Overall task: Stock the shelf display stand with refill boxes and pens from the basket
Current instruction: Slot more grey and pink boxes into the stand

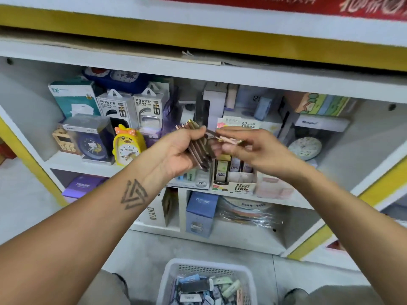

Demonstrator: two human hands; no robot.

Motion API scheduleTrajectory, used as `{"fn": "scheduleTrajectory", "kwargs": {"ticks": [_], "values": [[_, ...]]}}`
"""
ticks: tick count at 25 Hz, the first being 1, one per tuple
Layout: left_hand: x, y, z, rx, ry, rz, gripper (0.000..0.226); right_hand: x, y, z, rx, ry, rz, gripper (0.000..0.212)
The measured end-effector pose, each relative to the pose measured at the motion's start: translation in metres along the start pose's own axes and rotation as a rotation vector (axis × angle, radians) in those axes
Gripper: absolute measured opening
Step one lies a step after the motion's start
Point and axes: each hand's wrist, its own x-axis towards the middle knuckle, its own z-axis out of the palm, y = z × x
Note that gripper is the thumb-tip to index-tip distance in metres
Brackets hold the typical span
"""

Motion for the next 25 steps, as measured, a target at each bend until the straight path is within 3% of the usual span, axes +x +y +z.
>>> {"fn": "scheduleTrajectory", "kwargs": {"ticks": [1, 3, 5, 6, 10, 15, 18, 19, 21, 23, 25], "values": [[0.001, -0.003, 0.005, 0.026, -0.003, -0.015, 0.019, -0.006, 0.004, -0.012, 0.042, 0.111, 0.017, 0.021], [0.001, -0.009, 0.014, 0.046, -0.008, -0.045, 0.016, -0.015, 0.014, -0.035, 0.084, 0.355, 0.059, 0.016], [0.001, -0.014, 0.020, 0.053, -0.011, -0.049, 0.019, -0.020, 0.025, -0.048, 0.041, 0.453, 0.105, 0.007], [0.002, -0.016, 0.021, 0.044, -0.013, -0.046, 0.022, -0.022, 0.031, -0.049, -0.035, 0.444, 0.124, 0.002], [0.002, -0.025, 0.029, 0.037, -0.064, -0.038, 0.015, -0.028, 0.051, -0.042, -0.410, 0.354, 0.145, 0.016], [0.001, -0.030, 0.026, 0.127, -0.106, -0.050, 0.012, -0.025, 0.063, -0.028, -0.540, 0.242, 0.128, 0.008], [0.001, -0.030, 0.024, 0.152, -0.132, -0.052, 0.014, -0.021, 0.063, -0.027, -0.664, 0.261, 0.114, 0.018], [0.002, -0.030, 0.023, 0.162, -0.144, -0.053, 0.016, -0.018, 0.059, -0.026, -0.606, 0.302, 0.137, 0.020], [0.003, -0.030, 0.022, 0.178, -0.175, -0.062, 0.017, -0.013, 0.047, -0.025, -0.257, 0.361, 0.199, 0.019], [0.003, -0.031, 0.023, 0.211, -0.204, -0.069, 0.016, -0.011, 0.035, -0.021, 0.188, 0.294, 0.241, 0.026], [0.000, -0.032, 0.023, 0.233, -0.221, -0.064, 0.016, -0.010, 0.032, -0.019, 0.368, 0.188, 0.228, 0.035]]}}
